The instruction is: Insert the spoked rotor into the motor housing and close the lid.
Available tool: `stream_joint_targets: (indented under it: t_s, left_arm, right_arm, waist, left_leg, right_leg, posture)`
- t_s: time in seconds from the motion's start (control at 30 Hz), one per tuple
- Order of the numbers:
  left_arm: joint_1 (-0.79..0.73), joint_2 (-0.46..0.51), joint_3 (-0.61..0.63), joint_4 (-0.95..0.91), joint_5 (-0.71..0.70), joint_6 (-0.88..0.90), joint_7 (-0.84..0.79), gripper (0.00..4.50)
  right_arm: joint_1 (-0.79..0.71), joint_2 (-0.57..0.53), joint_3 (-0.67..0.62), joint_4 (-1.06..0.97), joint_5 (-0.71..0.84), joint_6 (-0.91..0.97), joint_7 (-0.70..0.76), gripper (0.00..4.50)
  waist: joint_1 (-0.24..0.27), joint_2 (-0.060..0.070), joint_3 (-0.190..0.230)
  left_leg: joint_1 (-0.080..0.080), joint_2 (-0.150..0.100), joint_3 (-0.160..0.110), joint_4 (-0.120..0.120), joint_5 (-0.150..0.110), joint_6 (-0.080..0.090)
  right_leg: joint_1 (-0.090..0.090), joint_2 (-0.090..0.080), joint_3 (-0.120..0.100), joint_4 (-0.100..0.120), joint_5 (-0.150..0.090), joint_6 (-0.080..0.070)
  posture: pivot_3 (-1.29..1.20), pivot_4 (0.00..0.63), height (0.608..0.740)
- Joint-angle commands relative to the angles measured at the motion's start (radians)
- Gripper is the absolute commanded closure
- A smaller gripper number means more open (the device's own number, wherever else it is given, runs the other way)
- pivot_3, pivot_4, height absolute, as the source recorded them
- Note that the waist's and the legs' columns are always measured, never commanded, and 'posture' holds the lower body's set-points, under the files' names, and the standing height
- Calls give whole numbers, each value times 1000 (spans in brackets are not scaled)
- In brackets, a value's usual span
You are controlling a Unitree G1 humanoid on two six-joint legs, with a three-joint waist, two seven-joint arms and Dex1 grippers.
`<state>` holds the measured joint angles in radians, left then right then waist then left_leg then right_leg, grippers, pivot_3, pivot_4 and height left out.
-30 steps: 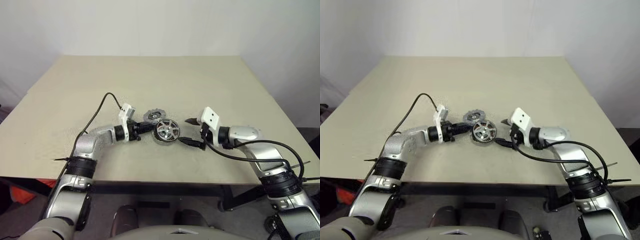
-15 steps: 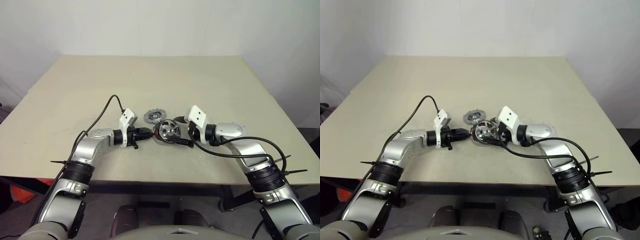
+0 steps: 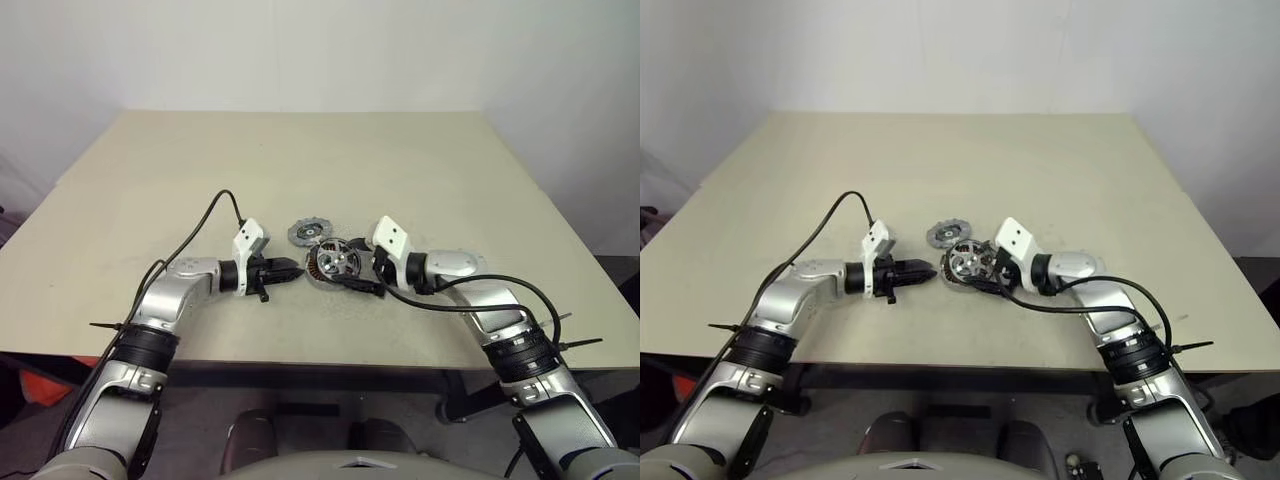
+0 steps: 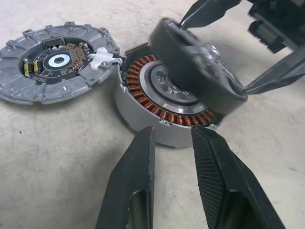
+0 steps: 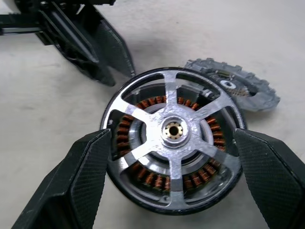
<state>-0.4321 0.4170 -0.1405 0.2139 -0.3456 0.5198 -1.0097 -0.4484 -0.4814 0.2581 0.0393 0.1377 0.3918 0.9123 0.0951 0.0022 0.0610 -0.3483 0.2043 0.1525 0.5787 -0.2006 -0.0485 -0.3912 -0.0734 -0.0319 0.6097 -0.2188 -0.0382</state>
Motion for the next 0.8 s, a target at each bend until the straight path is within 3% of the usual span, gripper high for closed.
stream_joint_targets:
  t_s: [0.03,0.8]
  left_arm:
    - [3,7,10,-45,0,-7,7,3212]
    - [51,-3,5,-96,-7,12,45,3212]
  right_arm:
    - [-50,9,-5,35,-14,-43,1,277]
    - [-211,67,16,238,-77,-174,33,277]
  waist:
    - [0,0,0]
    - [-2,0,0]
  left_leg:
    - [0,0,0,0,0,0]
    - [0,0,0,1,2,-4]
  right_leg:
    - [0,0,0,0,0,0]
    - [-1,0,0,7,0,0]
  posture:
    - [0,0,740]
    - [0,0,740]
